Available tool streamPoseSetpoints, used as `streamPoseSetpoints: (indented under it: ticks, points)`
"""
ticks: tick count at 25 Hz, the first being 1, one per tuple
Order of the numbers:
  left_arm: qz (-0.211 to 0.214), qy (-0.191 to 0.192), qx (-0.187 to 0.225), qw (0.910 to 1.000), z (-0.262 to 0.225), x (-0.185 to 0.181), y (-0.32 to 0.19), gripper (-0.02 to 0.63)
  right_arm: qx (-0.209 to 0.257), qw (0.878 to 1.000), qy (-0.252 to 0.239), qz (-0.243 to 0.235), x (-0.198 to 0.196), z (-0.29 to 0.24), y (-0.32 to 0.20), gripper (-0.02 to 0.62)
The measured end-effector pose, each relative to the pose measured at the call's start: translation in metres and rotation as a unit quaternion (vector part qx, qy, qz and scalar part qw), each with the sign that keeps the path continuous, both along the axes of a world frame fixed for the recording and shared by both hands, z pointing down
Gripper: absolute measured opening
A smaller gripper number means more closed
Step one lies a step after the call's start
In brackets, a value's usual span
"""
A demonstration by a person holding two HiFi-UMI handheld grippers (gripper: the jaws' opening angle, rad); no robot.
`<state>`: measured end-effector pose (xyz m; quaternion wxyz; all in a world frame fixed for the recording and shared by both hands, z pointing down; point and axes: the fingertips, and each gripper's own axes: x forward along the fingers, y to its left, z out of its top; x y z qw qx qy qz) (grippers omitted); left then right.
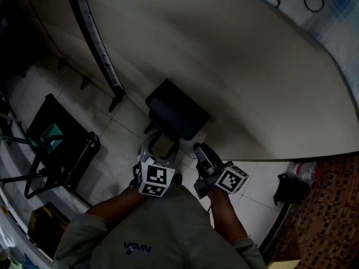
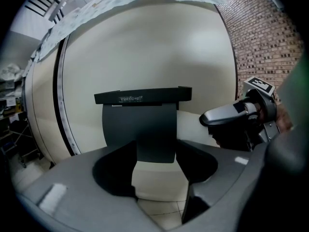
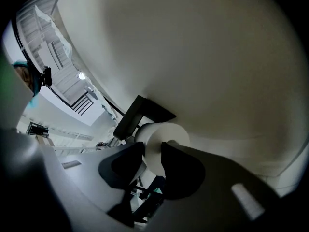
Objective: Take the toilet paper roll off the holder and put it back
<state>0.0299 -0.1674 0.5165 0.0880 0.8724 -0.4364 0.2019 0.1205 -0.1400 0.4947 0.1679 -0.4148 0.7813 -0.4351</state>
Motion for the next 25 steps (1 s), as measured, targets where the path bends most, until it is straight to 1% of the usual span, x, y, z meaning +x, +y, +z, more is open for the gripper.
streamPoseSetpoints:
  ticks: [4, 13, 17, 25]
  points:
    - [-0.001, 0.007, -0.003, 1.0, 0.003, 0.001, 0.002, 0.255, 0.006, 1.0, 0.009, 0.001, -0.001, -0.004, -0.004, 0.114]
    - [0.004, 0.005, 0.001, 1.0, 0.002, -0.001, 0.004, 0.255, 0.013, 1.0, 0.016, 0.001, -0.01, -0.011, -0.018, 0.114]
    - [0.006, 0.004, 0.006, 1.0, -0.002, -0.002, 0.003, 0.255, 0.013, 1.0, 0.024, -0.004, -0.018, -0.01, -0.022, 0.115]
    - [0.001, 0.011, -0.001, 0.9999, 0.001, -0.003, 0.004, 0.255, 0.007, 0.999, 0.033, -0.011, -0.029, -0.008, -0.025, 0.112]
